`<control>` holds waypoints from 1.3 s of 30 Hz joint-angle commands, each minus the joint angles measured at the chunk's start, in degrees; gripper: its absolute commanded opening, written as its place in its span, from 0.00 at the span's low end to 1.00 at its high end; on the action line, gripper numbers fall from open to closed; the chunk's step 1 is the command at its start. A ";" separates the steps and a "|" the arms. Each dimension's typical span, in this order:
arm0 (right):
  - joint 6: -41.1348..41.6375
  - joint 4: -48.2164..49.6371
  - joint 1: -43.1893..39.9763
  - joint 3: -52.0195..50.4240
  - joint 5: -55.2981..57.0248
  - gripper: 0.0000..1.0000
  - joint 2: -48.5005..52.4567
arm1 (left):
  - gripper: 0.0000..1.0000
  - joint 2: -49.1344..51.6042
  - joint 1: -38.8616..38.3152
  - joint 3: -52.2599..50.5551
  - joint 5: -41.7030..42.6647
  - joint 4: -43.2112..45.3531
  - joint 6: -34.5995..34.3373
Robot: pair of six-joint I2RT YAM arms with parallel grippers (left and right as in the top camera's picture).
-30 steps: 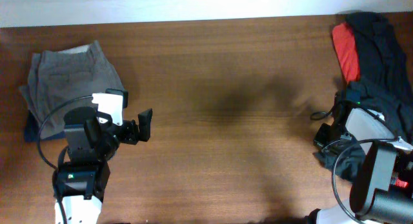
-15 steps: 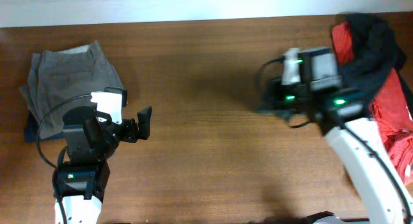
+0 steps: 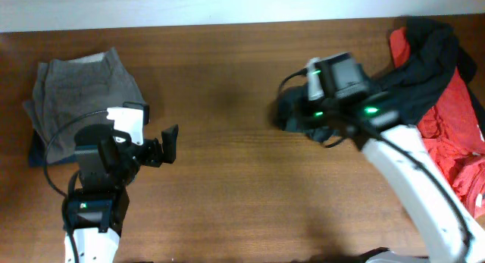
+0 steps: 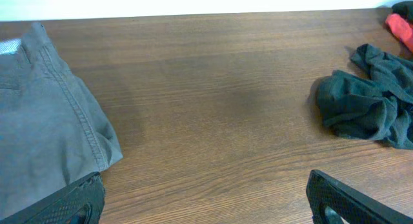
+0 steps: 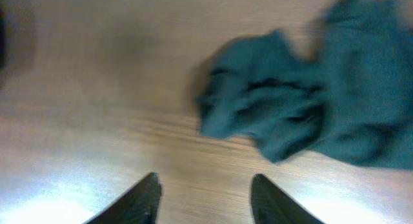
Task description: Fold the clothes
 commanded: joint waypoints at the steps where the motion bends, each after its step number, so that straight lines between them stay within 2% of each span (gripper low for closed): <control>1: 0.28 -5.92 -7.78 5.77 3.91 0.54 -7.45 | 1.00 5.16 -3.67 3.85 -0.22 -0.17 -1.64; 2: 0.28 -6.82 -9.05 5.92 3.89 0.55 -8.22 | 0.99 6.62 -5.01 4.72 -0.22 -0.26 -1.64; 4: 0.28 -9.44 -12.61 5.92 3.91 0.67 -10.45 | 0.99 10.36 -8.15 6.99 -0.74 -0.26 -1.64; 6: 0.24 -13.51 -17.75 5.92 3.89 0.86 -13.11 | 0.99 16.79 -12.92 11.13 -1.92 -0.48 -1.62; 7: 0.20 -15.15 -20.09 5.92 3.89 0.91 -14.01 | 0.99 19.10 -14.38 12.68 -1.90 -0.57 -1.64; 10: 0.02 -19.98 -27.47 5.92 3.72 1.00 -15.78 | 0.99 31.06 -21.40 21.07 -1.90 -1.60 -1.62; 14: -0.37 -22.91 -31.71 5.86 3.67 0.99 -15.52 | 0.99 43.06 -28.15 27.52 -1.90 -0.57 -1.46; 19: -0.37 -23.34 -32.11 5.81 3.67 0.99 -15.47 | 0.99 54.18 -35.30 28.61 -1.73 7.98 -1.44; 23: -0.37 -23.37 -32.11 5.77 3.67 0.99 -15.47 | 0.99 60.33 -40.39 28.61 -1.70 15.82 -1.44; 27: -0.37 -23.74 -32.11 5.77 3.69 0.99 -15.45 | 0.98 62.51 -42.23 28.61 -2.97 22.53 -1.46; 28: -0.39 -23.85 -32.11 5.77 3.69 0.99 -15.45 | 0.93 62.60 -42.25 28.61 -4.37 24.41 -1.49; 30: -0.39 -24.13 -32.11 5.77 3.69 0.99 -15.45 | 0.77 62.60 -42.23 28.61 -4.76 26.51 -1.46; 32: -0.90 -24.17 -32.11 5.77 3.69 0.99 -15.45 | 0.42 62.66 -42.23 28.61 -4.74 27.26 -1.46; 33: -1.31 -24.17 -32.09 5.77 3.67 0.99 -15.45 | 0.16 62.66 -42.23 28.61 -4.74 27.19 -1.46; 34: -1.51 -24.20 -32.09 5.77 3.69 0.99 -15.45 | 0.04 62.66 -42.23 28.61 -4.72 27.04 -1.49; 35: -1.66 -24.20 -32.09 5.77 3.69 0.99 -15.45 | 0.01 62.66 -42.23 28.61 -4.72 27.02 -1.49; 39: -1.66 -24.20 -32.11 5.77 3.69 0.99 -15.45 | 0.01 62.64 -42.23 28.63 -4.72 26.64 -1.49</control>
